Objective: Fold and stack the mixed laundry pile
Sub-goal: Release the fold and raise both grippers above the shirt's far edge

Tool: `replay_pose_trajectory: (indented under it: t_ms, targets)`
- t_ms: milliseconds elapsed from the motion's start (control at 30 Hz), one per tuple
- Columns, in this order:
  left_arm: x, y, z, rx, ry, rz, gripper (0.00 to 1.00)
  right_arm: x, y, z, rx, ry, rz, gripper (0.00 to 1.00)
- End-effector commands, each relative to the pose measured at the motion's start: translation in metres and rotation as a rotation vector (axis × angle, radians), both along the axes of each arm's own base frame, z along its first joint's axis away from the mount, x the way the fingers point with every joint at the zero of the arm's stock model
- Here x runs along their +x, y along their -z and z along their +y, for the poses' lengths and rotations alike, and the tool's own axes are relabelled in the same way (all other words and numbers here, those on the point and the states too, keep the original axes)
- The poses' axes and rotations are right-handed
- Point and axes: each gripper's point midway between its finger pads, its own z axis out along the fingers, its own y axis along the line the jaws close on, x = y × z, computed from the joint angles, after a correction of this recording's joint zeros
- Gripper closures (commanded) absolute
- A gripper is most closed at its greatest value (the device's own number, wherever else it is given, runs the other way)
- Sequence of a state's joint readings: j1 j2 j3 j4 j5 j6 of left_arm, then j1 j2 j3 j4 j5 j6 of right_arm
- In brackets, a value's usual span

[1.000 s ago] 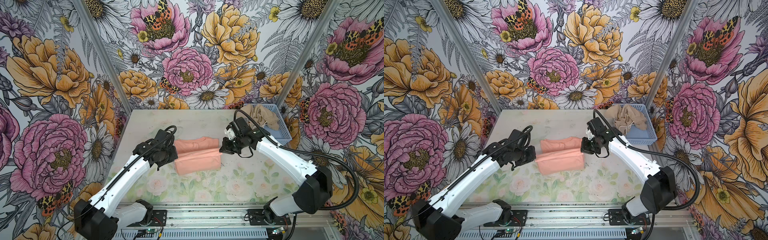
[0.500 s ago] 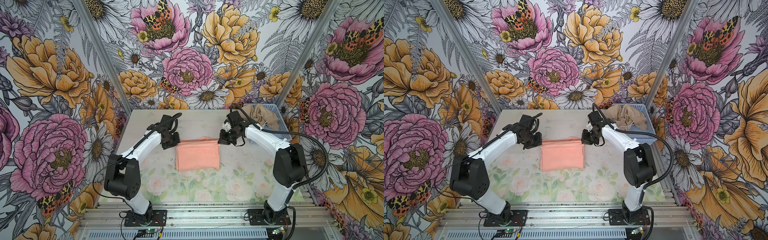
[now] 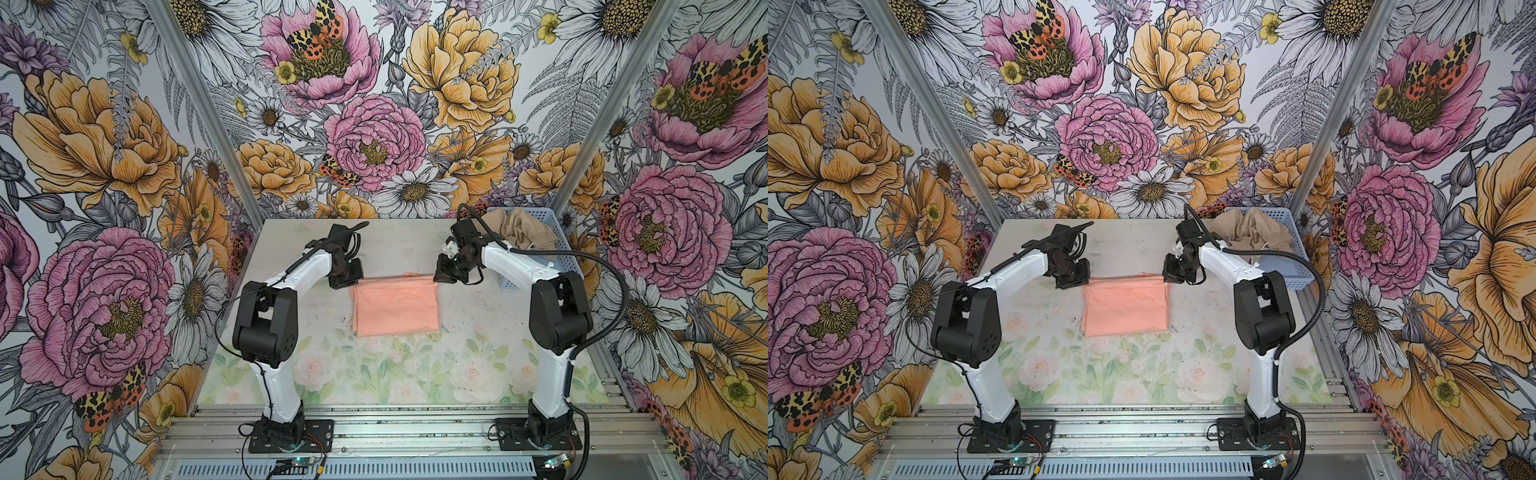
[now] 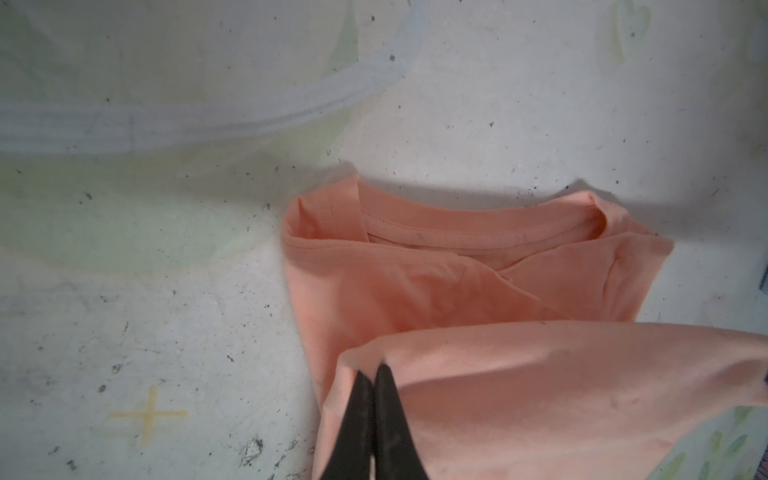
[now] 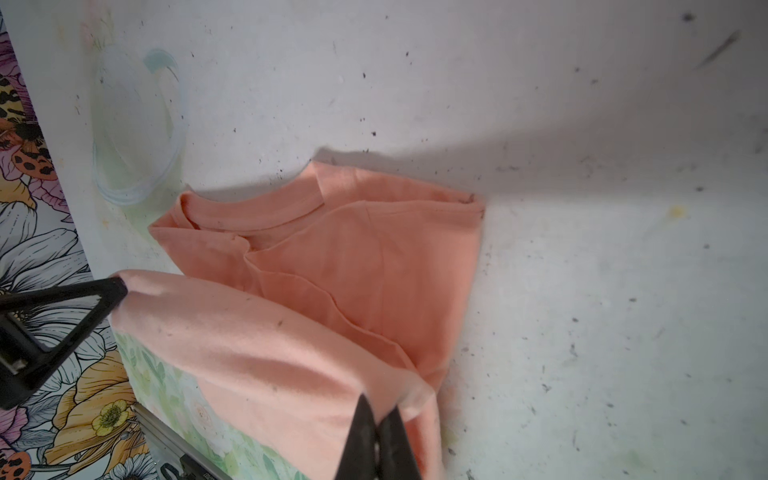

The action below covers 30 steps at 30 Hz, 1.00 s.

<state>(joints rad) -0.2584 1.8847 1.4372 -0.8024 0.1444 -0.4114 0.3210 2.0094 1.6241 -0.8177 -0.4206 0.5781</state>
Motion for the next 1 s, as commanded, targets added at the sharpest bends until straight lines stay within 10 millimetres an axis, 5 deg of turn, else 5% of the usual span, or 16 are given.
replay_pose_trajectory:
  t_ms: [0,67,167,300,467,633,833,967]
  targets:
    - [0.019,-0.004,0.017,0.049,-0.028,-0.046,1.0,0.023,0.002,-0.011,-0.028,0.018,-0.047,1.0]
    - [0.024,-0.003,0.021,0.069,-0.041,-0.052,0.92,0.03,0.008,-0.014,-0.035,0.024,-0.052,0.93]
    - [0.027,-0.009,0.029,0.1,-0.073,-0.072,0.52,0.041,0.001,-0.018,-0.05,0.025,-0.093,0.7]
    - [0.026,-0.034,0.036,0.125,-0.109,-0.136,0.41,0.04,-0.022,-0.022,-0.075,0.019,-0.159,0.59]
    - [0.006,-0.063,0.018,0.109,-0.079,-0.198,0.39,0.016,-0.03,-0.016,-0.067,-0.025,-0.164,0.56]
    - [-0.013,-0.043,-0.016,0.084,-0.002,-0.153,0.43,0.001,-0.011,0.01,-0.056,-0.103,-0.134,0.56]
    - [0.006,-0.008,-0.046,0.058,0.047,-0.126,0.45,0.024,0.008,0.028,-0.069,-0.13,-0.155,0.55]
    - [0.024,0.006,-0.047,0.099,0.047,-0.126,0.45,0.042,0.023,0.033,-0.084,-0.133,-0.157,0.56]
